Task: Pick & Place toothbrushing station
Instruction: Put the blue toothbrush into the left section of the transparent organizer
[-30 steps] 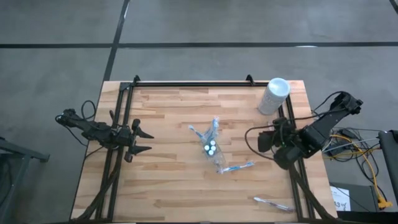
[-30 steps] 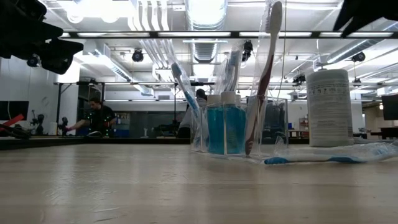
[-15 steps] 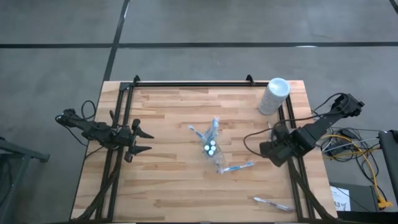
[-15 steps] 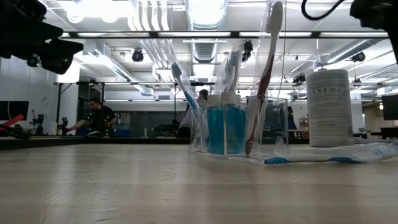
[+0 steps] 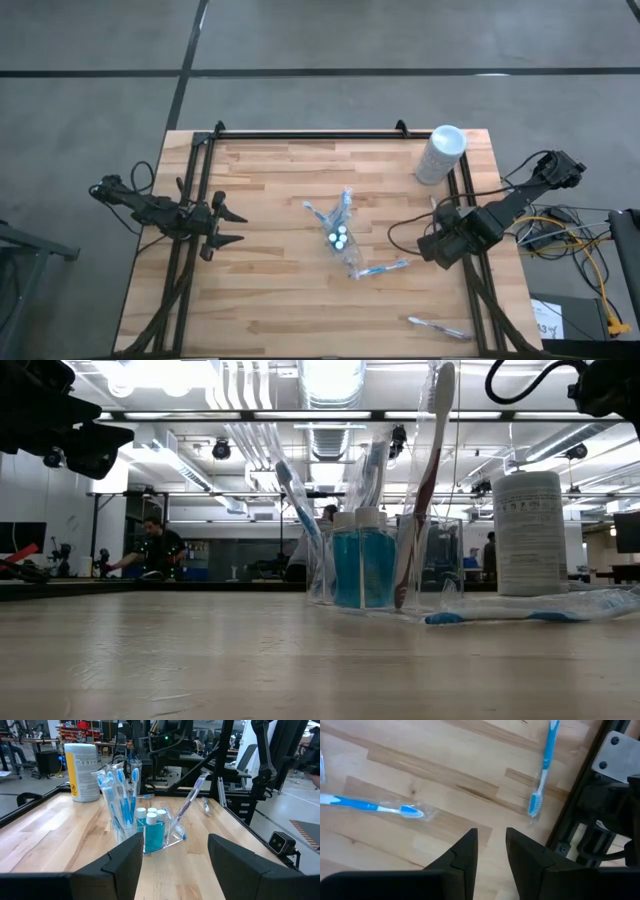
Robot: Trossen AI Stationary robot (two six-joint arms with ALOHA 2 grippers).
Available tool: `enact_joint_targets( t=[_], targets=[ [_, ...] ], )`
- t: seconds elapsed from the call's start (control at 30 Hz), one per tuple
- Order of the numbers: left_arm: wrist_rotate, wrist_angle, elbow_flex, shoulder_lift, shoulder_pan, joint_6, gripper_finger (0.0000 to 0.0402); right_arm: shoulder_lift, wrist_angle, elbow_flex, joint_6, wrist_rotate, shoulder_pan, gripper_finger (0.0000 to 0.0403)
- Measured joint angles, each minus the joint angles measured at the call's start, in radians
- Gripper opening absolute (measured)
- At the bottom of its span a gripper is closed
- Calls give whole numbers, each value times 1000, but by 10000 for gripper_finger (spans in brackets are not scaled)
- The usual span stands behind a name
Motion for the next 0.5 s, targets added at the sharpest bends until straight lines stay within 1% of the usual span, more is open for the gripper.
enact_joint_targets(
  t=[0.23,0.5],
  targets=[
    [0,0,0,0,0,0,227,-2,-14,1,-3,-5,0,98],
    [0,0,0,0,0,0,227,-1,16,3,-66,-8,0,98]
  ],
)
